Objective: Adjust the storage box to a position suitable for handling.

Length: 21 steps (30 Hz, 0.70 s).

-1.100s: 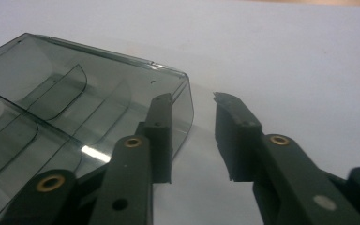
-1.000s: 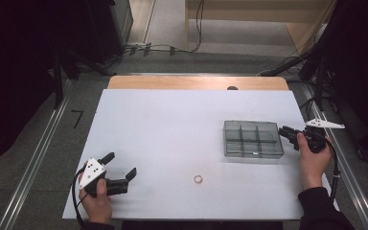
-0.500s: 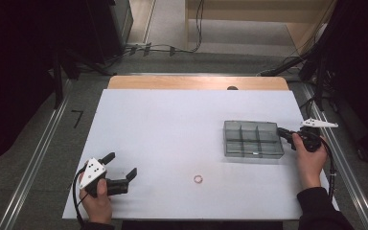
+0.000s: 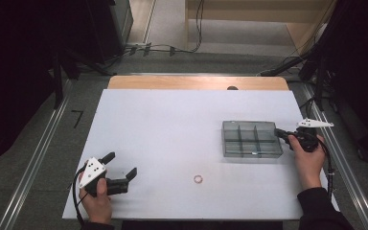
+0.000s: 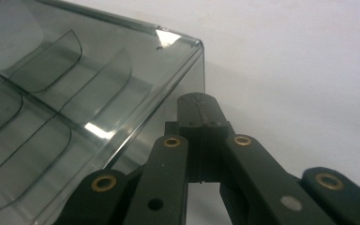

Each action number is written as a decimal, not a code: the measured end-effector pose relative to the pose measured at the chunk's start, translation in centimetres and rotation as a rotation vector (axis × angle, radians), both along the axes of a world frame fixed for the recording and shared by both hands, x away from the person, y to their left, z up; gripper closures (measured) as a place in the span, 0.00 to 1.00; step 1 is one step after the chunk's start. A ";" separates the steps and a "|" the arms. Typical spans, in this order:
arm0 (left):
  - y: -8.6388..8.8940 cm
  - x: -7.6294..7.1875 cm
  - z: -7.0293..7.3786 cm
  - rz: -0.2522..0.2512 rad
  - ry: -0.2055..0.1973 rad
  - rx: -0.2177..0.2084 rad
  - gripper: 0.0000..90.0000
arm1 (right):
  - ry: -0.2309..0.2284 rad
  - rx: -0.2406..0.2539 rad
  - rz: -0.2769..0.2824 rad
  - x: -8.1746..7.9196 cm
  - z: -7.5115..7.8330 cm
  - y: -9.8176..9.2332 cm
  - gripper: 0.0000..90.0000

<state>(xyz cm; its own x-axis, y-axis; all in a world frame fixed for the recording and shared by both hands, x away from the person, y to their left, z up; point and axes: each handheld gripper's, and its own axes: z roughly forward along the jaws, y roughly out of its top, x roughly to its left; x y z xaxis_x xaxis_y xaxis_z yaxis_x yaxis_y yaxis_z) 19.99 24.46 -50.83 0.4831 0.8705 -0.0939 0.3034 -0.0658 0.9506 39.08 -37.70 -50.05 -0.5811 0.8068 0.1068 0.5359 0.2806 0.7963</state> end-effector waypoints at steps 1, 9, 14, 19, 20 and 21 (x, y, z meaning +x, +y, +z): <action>0.0 0.0 0.0 0.001 0.000 0.000 0.00 | -0.005 -0.011 0.007 0.0 0.0 0.2 0.97; -0.2 0.1 0.2 -0.006 0.004 -0.011 0.00 | -0.016 -0.002 0.041 -0.2 0.0 1.1 0.97; -0.6 0.2 0.2 -0.020 0.001 -0.020 0.00 | -0.047 0.000 0.066 -0.4 0.0 1.9 0.97; -0.7 0.3 0.2 -0.031 0.003 -0.020 0.00 | -0.062 0.013 0.090 -0.6 0.0 2.8 0.97; -0.7 0.3 0.2 -0.035 0.001 -0.022 0.00 | -0.063 0.011 0.095 -0.6 0.0 2.9 0.97; -0.7 0.4 0.1 -0.040 0.000 -0.023 0.00 | -0.061 0.012 0.098 -0.7 0.0 3.1 0.97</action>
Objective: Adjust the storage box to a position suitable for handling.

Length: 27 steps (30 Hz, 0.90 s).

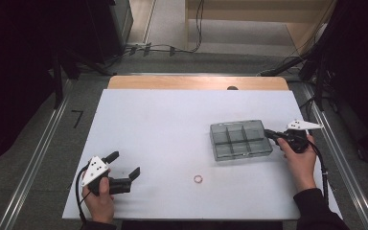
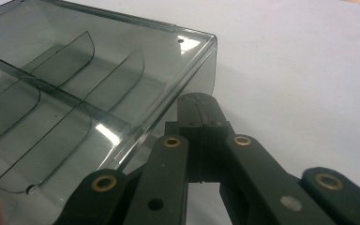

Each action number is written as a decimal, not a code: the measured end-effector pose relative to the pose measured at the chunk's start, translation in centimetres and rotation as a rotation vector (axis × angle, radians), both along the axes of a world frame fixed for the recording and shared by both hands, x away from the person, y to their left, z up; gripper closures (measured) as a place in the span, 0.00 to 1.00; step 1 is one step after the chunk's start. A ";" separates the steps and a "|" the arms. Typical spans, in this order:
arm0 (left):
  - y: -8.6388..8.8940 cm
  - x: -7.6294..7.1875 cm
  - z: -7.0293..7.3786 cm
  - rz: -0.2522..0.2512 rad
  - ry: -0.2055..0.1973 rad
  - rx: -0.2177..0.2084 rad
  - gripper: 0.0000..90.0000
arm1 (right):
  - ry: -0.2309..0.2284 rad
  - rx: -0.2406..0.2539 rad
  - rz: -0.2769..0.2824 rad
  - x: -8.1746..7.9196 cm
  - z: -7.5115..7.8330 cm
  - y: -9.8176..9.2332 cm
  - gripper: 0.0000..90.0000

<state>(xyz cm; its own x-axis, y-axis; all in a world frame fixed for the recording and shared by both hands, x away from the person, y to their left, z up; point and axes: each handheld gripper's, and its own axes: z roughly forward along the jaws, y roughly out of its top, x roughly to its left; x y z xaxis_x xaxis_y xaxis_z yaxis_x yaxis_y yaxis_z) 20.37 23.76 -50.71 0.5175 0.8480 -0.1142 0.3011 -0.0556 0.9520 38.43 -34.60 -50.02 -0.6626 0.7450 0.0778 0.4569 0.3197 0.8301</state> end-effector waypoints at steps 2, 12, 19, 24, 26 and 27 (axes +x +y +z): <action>0.0 0.1 -0.1 -0.005 0.005 -0.011 0.00 | 0.002 0.001 0.005 -0.1 0.0 0.2 0.97; -0.3 0.2 -0.1 -0.005 0.010 0.016 0.00 | 0.005 -0.004 0.064 -0.5 -0.1 2.3 0.97; -1.7 0.6 0.0 0.027 0.034 0.047 0.00 | 0.015 0.006 0.101 -1.0 -0.1 3.8 0.97; -2.8 1.1 0.0 0.046 0.064 0.038 0.00 | 0.009 0.000 0.127 -1.4 -0.2 4.8 0.97; -3.2 1.3 0.1 0.048 0.077 0.042 0.01 | 0.013 0.003 0.135 -1.6 -0.2 5.1 0.97; -3.5 1.5 0.0 0.049 0.085 0.042 0.03 | 0.016 0.003 0.143 -1.7 -0.2 5.3 0.97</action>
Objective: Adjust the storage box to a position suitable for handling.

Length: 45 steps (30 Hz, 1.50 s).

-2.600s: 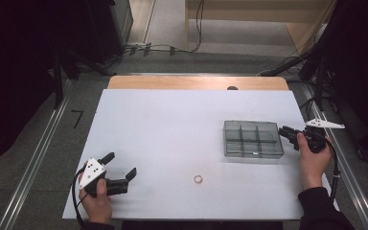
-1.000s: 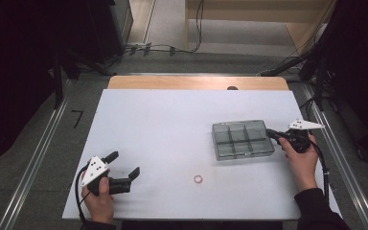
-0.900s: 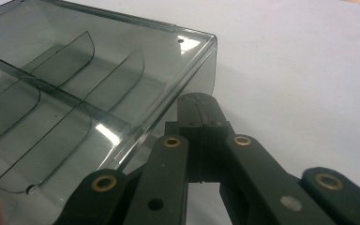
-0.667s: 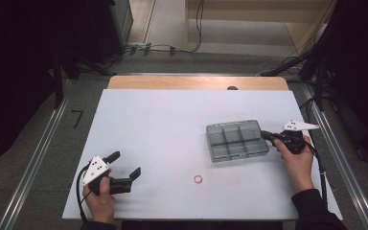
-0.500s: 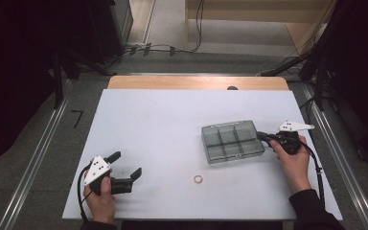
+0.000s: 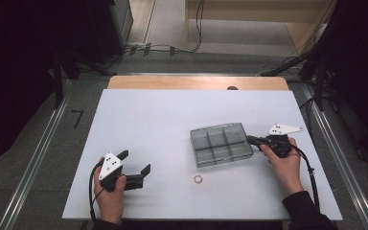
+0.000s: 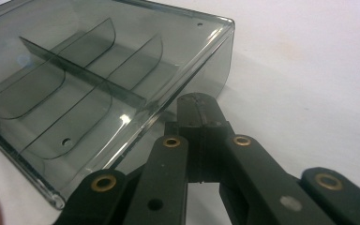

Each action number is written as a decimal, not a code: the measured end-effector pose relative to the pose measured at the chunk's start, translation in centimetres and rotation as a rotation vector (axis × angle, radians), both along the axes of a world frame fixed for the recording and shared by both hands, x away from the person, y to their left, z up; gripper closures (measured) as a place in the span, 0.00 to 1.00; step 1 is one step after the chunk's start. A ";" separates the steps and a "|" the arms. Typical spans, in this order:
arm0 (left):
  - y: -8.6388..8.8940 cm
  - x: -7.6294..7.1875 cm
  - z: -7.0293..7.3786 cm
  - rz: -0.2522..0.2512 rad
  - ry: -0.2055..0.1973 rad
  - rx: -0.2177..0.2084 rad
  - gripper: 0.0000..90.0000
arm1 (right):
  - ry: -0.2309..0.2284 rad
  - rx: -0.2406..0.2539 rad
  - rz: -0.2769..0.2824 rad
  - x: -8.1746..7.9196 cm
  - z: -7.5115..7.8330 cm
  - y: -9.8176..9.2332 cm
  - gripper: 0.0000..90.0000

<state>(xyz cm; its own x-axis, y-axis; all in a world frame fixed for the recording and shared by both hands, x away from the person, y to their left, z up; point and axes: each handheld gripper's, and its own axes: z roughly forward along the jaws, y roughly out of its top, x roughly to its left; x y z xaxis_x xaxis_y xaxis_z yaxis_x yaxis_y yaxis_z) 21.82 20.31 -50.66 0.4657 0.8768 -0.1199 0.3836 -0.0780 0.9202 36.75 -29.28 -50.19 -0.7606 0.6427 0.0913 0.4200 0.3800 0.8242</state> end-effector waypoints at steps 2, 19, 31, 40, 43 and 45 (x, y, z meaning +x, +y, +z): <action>-0.5 0.2 0.0 -0.007 0.013 0.007 0.03 | 0.003 0.005 0.007 -0.2 0.0 0.4 0.97; -5.7 3.0 -0.1 0.021 0.138 0.029 0.51 | 0.015 0.018 0.063 -2.4 -0.2 3.2 0.97; -6.9 3.9 -0.6 -0.037 0.253 0.033 0.85 | 0.042 0.006 0.090 -4.7 -0.4 5.3 0.97; -6.7 3.8 -0.7 -0.051 0.282 0.013 0.99 | 0.024 -0.005 0.075 -6.4 -0.4 6.4 0.97; -6.8 3.7 -0.7 -0.054 0.280 0.008 0.99 | 0.019 -0.012 0.063 -6.8 -0.4 6.4 0.97; -6.9 3.5 -0.7 -0.059 0.279 0.011 0.99 | 0.020 -0.010 0.062 -7.1 -0.5 6.4 0.97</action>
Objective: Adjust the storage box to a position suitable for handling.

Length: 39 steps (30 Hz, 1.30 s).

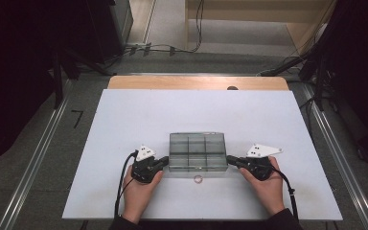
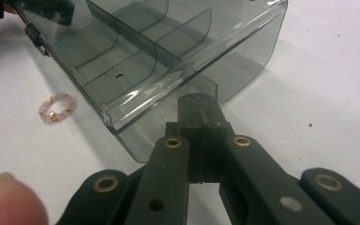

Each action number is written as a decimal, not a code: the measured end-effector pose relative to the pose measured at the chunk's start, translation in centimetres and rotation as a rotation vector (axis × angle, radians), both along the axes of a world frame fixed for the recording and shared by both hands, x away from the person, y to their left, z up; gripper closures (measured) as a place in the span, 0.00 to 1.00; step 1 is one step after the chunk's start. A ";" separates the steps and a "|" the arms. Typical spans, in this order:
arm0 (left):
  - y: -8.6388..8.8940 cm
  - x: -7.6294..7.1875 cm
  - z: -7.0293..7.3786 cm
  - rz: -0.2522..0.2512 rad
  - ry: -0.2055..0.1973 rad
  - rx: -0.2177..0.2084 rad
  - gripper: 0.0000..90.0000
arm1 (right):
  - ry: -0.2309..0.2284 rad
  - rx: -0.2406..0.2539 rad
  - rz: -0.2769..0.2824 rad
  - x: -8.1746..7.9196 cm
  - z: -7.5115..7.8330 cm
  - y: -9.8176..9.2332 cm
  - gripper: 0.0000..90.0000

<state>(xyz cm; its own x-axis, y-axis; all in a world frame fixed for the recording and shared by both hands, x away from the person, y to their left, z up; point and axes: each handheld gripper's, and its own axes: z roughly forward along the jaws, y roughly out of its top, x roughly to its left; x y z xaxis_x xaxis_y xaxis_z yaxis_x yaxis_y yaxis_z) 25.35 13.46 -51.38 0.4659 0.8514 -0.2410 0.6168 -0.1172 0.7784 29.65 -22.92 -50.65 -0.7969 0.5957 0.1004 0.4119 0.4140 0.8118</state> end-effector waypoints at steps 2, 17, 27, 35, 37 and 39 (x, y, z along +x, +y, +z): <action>-0.1 -0.1 0.0 -0.005 -0.004 0.003 0.99 | 0.006 0.002 -0.003 -0.3 0.0 -0.2 0.97; -1.0 -0.9 0.0 -0.048 -0.006 -0.012 0.99 | 0.026 0.021 -0.039 -0.6 0.0 -1.3 0.98; 0.9 -1.4 0.5 -0.033 -0.059 -0.044 0.91 | 0.048 0.113 -0.104 -0.6 0.6 -2.5 0.82; 2.3 -2.8 1.2 -0.110 -0.147 -0.064 0.53 | -0.003 0.241 -0.039 -1.5 3.3 -3.4 0.35; 2.1 -3.1 1.4 -0.130 -0.170 -0.086 0.41 | -0.017 0.231 -0.035 -1.8 3.8 -2.9 0.27; 2.0 -3.2 1.5 -0.151 -0.192 -0.104 0.34 | -0.014 0.246 -0.018 -2.1 4.2 -2.4 0.18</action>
<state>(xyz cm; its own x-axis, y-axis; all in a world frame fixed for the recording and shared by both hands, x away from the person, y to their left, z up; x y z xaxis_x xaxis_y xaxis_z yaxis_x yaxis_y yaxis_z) 22.11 15.49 -49.87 0.6312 0.7441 -0.2189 0.4384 -0.1095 0.8921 27.54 -25.27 -46.43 -0.7889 0.5686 0.2331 0.4052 0.1963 0.8929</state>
